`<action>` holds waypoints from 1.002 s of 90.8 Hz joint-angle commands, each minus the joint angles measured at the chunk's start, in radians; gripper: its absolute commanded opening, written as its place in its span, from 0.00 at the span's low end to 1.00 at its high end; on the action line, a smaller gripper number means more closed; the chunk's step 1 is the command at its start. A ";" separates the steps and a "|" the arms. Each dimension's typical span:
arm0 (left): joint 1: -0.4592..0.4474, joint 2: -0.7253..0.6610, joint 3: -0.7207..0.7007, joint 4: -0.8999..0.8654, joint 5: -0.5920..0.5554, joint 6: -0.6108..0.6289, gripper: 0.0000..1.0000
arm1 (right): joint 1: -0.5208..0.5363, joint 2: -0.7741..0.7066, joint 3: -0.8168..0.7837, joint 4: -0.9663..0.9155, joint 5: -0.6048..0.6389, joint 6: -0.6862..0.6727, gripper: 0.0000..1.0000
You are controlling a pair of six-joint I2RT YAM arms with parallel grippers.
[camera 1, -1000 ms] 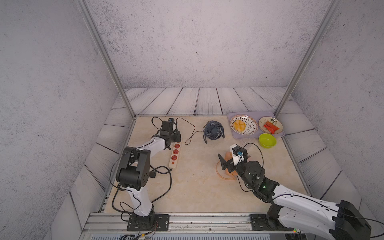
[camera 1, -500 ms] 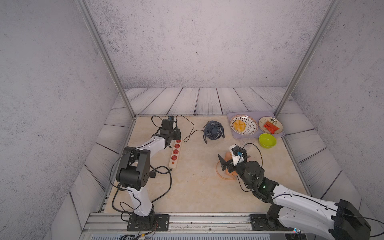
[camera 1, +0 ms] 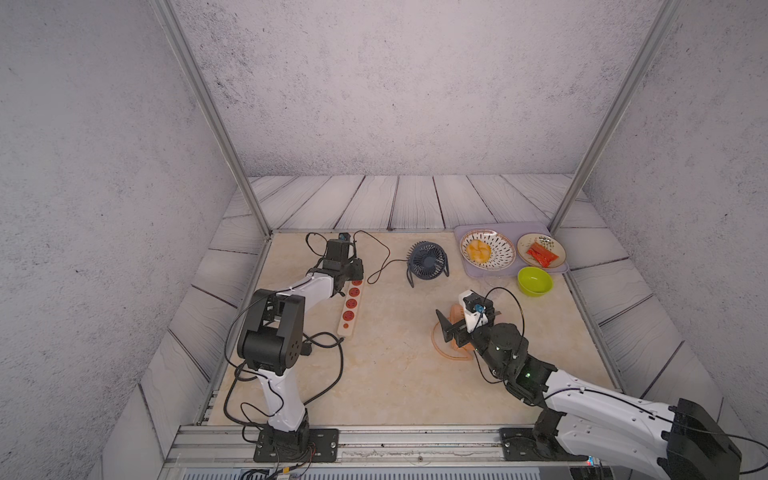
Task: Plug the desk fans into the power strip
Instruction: Insert the plug into the socket.
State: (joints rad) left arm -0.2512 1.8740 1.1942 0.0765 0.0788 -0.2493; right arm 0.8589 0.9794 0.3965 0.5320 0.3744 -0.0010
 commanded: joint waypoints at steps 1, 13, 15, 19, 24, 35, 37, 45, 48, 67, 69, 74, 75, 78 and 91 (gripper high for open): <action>-0.008 -0.013 -0.011 -0.023 -0.016 0.012 0.00 | 0.000 -0.003 -0.005 0.010 0.017 0.006 0.99; -0.008 -0.041 -0.034 -0.036 -0.022 0.016 0.00 | 0.001 0.001 -0.005 0.009 0.015 0.002 0.99; -0.008 -0.042 -0.037 -0.036 -0.023 0.017 0.00 | 0.000 0.001 -0.004 0.010 0.014 0.002 0.99; -0.008 -0.047 -0.043 -0.033 -0.028 0.020 0.00 | 0.000 0.003 -0.004 0.012 0.013 0.002 0.99; -0.008 -0.046 -0.042 -0.031 -0.036 0.024 0.00 | 0.000 0.007 -0.004 0.015 0.012 0.004 0.99; -0.008 -0.046 -0.040 -0.036 -0.046 0.029 0.00 | 0.001 0.012 -0.004 0.015 0.008 0.005 0.99; -0.008 -0.048 -0.041 -0.036 -0.047 0.028 0.00 | 0.001 0.010 -0.004 0.014 0.008 0.006 0.99; -0.010 -0.050 -0.047 -0.033 -0.043 0.018 0.00 | 0.000 0.010 -0.004 0.014 0.008 0.004 0.99; -0.010 -0.048 -0.048 -0.030 -0.042 0.014 0.00 | 0.001 0.011 -0.004 0.015 0.010 0.004 0.99; -0.017 -0.028 -0.046 -0.001 -0.043 0.003 0.00 | 0.000 0.015 -0.006 0.020 0.009 0.010 0.99; -0.018 -0.025 -0.045 0.001 -0.043 0.001 0.00 | -0.001 0.015 -0.008 0.020 0.010 0.010 0.99; -0.020 -0.018 -0.041 -0.001 -0.043 -0.008 0.00 | 0.000 0.014 -0.009 0.020 0.011 0.010 0.99; -0.020 -0.017 -0.040 -0.002 -0.043 -0.010 0.00 | 0.000 0.014 -0.010 0.019 0.011 0.010 0.99; -0.020 -0.014 -0.039 -0.003 -0.042 -0.016 0.00 | 0.000 0.013 -0.010 0.018 0.012 0.010 0.99; -0.029 -0.010 -0.038 -0.005 -0.034 -0.026 0.00 | 0.000 0.009 -0.013 0.016 0.016 0.006 0.99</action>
State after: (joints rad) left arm -0.2672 1.8484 1.1637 0.0792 0.0456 -0.2592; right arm 0.8589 0.9913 0.3965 0.5350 0.3740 0.0002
